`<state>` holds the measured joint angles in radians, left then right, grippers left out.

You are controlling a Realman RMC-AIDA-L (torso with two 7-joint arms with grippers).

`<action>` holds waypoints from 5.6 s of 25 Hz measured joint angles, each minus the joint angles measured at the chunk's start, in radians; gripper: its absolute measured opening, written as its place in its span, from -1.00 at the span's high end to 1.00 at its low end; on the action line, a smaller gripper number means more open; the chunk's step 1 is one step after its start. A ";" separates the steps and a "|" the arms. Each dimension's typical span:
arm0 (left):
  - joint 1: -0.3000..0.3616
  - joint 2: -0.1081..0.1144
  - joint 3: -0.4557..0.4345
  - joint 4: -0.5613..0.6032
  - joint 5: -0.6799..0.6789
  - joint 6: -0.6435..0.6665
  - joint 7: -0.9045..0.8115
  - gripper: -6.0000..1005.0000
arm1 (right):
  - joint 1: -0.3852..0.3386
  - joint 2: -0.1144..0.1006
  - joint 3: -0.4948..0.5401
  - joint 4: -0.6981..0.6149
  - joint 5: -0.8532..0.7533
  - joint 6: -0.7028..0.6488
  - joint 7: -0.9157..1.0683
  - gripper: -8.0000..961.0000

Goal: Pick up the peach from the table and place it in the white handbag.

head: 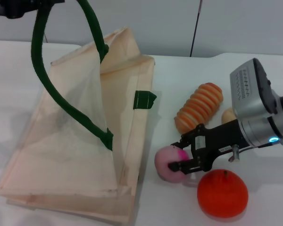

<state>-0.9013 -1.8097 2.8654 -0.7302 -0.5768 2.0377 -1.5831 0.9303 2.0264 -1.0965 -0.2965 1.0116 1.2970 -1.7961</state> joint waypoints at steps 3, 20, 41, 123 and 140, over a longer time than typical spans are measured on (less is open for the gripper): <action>0.000 0.000 0.000 0.000 0.000 -0.001 0.000 0.70 | -0.006 0.000 0.011 -0.016 0.004 0.012 0.000 -0.17; 0.001 0.001 0.000 0.000 0.000 -0.001 0.000 0.70 | -0.041 -0.006 0.166 -0.096 0.027 0.019 0.001 -0.06; -0.066 0.000 0.000 0.051 0.017 0.001 0.006 0.70 | 0.117 0.005 0.261 -0.011 0.068 0.047 -0.079 -0.03; -0.032 -0.028 -0.004 0.054 -0.087 -0.137 -0.015 0.09 | -0.177 -0.005 0.658 0.055 0.586 -0.179 -0.426 -0.86; 0.070 -0.224 -0.013 0.164 -0.592 -0.663 0.440 -0.42 | -0.167 0.002 0.658 0.140 0.748 -0.238 -0.635 -0.86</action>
<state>-0.8312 -2.0339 2.8527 -0.5663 -1.1687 1.3752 -1.1434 0.7630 2.0279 -0.4387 -0.1567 1.7597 1.0594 -2.4308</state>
